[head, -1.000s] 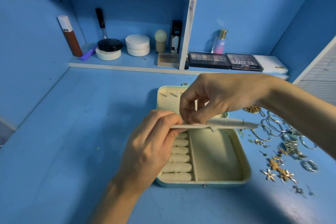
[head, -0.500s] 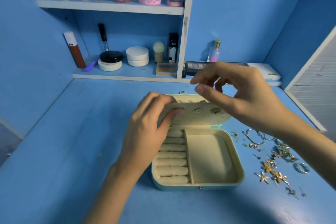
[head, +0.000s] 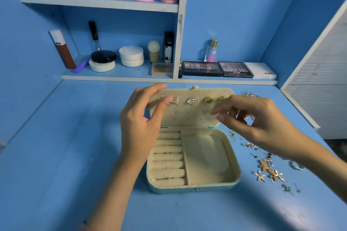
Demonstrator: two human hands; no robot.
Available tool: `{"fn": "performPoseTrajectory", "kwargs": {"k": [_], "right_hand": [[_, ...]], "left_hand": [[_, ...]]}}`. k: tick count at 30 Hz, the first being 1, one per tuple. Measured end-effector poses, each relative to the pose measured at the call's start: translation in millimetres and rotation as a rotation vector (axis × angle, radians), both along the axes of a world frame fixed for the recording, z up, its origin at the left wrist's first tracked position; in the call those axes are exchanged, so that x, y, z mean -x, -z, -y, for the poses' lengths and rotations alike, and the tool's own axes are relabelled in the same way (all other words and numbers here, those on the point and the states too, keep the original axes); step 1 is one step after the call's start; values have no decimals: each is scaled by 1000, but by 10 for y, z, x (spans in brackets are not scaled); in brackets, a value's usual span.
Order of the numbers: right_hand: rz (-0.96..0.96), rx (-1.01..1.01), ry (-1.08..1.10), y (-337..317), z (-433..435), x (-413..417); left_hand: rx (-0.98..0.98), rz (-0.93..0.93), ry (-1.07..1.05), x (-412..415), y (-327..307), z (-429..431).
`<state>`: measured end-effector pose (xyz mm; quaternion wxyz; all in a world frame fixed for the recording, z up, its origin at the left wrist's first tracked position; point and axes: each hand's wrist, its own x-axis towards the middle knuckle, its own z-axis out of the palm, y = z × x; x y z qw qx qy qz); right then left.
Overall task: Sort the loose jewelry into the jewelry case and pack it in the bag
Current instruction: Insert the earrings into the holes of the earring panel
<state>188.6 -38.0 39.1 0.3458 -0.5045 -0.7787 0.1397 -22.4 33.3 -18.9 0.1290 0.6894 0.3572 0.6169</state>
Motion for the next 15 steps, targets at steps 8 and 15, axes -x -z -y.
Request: {"fn": "performPoseTrajectory", "kwargs": {"k": [8,15], "right_hand": [[258,269,-31,-7,109,-354],[543,610,-5,-46,189,-602]], "left_hand": [[33,-15,22,42,37,-4],[30,-11,40,47,72,-25]]}}
